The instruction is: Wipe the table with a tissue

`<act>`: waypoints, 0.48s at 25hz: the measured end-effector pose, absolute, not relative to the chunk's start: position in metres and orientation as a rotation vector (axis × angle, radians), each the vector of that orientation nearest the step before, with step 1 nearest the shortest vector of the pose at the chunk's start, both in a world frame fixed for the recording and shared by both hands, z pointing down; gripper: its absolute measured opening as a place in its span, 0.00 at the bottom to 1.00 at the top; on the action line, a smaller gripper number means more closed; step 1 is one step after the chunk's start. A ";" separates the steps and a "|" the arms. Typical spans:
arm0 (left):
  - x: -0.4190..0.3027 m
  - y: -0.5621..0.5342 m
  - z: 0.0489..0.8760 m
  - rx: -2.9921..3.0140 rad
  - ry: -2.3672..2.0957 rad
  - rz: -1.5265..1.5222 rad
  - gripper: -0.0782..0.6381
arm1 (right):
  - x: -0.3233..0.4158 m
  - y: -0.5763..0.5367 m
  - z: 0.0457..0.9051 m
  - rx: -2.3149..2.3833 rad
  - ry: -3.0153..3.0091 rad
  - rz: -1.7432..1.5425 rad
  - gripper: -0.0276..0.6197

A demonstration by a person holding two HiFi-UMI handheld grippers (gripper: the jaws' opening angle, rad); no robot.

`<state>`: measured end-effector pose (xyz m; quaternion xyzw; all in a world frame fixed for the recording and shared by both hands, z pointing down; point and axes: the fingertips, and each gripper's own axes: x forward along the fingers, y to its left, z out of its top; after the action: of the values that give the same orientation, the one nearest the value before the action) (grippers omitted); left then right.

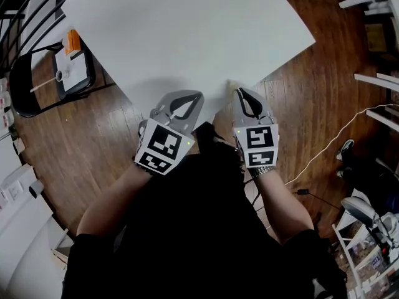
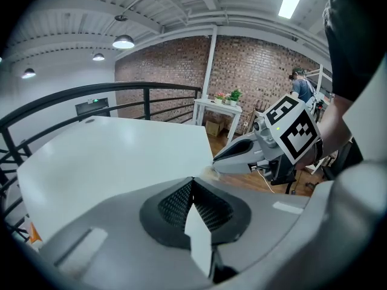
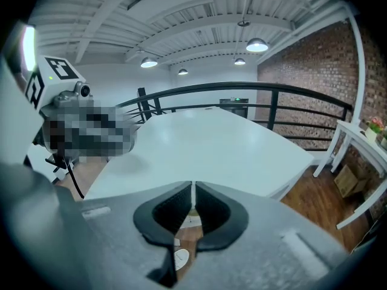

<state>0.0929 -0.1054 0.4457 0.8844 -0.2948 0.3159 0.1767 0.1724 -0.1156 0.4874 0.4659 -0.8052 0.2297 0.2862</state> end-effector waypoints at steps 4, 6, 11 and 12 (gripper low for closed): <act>0.089 -0.098 0.438 2.519 -0.851 0.879 0.13 | 0.169 -0.107 0.477 1.255 -2.163 0.592 0.05; 0.085 -0.096 0.434 2.528 -0.858 0.872 0.13 | 0.165 -0.103 0.470 1.261 -2.170 0.580 0.05; 0.078 -0.086 0.421 2.564 -0.860 0.847 0.13 | 0.155 -0.091 0.451 1.290 -2.186 0.538 0.05; 0.076 -0.083 0.418 2.572 -0.857 0.841 0.13 | 0.153 -0.088 0.447 1.298 -2.186 0.530 0.05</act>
<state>0.0756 -0.0829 0.4184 0.8957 -0.2985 0.2929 0.1511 0.1532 -0.0883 0.4467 0.4815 -0.8108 0.1964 0.2687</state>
